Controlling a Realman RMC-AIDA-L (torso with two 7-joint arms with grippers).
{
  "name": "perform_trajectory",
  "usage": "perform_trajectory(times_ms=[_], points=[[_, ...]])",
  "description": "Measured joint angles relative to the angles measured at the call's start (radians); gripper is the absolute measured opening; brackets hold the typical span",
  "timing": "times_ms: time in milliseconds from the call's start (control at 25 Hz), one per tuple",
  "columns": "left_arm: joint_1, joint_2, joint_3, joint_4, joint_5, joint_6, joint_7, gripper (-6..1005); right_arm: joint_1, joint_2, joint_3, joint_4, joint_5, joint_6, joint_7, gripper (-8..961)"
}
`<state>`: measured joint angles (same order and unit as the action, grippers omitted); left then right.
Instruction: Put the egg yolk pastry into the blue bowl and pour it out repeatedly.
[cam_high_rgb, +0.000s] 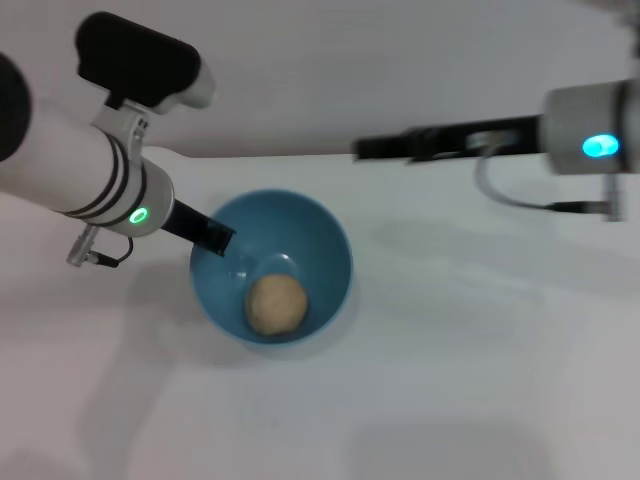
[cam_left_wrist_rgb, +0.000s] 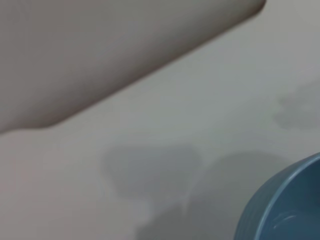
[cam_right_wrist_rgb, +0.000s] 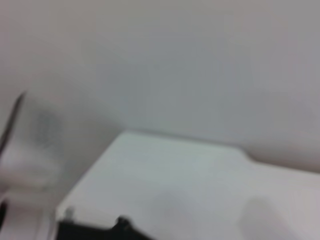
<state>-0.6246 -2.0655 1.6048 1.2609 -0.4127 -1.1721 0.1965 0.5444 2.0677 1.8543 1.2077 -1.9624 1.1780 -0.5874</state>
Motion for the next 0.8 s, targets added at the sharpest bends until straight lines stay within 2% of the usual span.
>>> perform_trajectory(times_ms=[160, 240, 440, 520, 640, 720, 800], points=[[0.084, 0.004, 0.004, 0.088, -0.024, 0.051, 0.0, -2, -0.066, 0.0, 0.131, -0.002, 0.039, 0.037, -0.017, 326], [0.134, 0.004, 0.005, 0.118, -0.05, 0.1, 0.001, -2, -0.103, 0.0, 0.163, -0.024, 0.054, 0.041, -0.031, 326], [0.259, 0.007, 0.046, 0.192, -0.121, 0.246, 0.028, -2, -0.122, 0.001, 0.182, -0.101, 0.078, 0.034, -0.067, 327], [0.325, 0.007, 0.097, 0.222, -0.144, 0.339, 0.057, -2, -0.118, 0.001, 0.206, -0.155, 0.094, 0.033, -0.094, 327], [0.386, 0.007, 0.171, 0.233, -0.15, 0.466, 0.076, -3, -0.111, 0.001, 0.228, -0.205, 0.115, 0.034, -0.126, 327], [0.437, 0.008, 0.24, 0.23, -0.148, 0.601, 0.089, -3, -0.11, 0.0, 0.231, -0.217, 0.118, 0.034, -0.136, 327], [0.498, 0.009, 0.327, 0.211, -0.144, 0.791, 0.125, -3, -0.109, 0.0, 0.229, -0.221, 0.118, 0.032, -0.139, 327]])
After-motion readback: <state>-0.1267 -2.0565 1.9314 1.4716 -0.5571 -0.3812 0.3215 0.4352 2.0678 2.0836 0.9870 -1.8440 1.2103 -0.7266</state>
